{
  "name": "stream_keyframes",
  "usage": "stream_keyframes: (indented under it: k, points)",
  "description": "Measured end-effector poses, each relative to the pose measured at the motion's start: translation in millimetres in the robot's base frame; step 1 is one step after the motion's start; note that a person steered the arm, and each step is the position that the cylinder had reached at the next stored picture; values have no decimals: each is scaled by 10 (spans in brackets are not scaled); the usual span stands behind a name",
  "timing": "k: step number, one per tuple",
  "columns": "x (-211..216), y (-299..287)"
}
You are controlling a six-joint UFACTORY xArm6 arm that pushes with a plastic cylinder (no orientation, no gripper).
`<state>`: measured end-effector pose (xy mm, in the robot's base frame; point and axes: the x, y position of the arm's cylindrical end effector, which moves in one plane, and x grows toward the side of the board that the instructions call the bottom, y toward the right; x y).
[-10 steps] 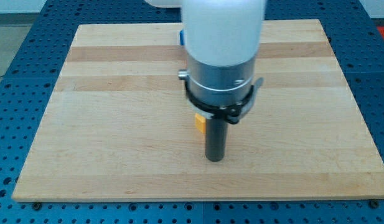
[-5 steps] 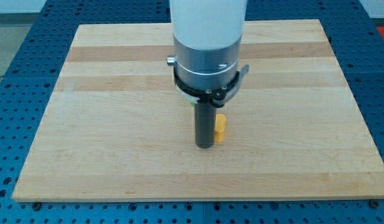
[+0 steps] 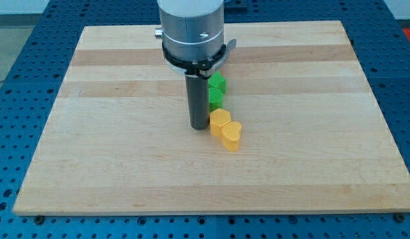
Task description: Drag the yellow blocks to the bottom right side of the green circle
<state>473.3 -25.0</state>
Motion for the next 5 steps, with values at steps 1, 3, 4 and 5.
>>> stream_keyframes:
  k: [1,3,4,5]
  points:
    - [-1,19]
    - [-1,64]
    - [267,-60]
    - [836,-11]
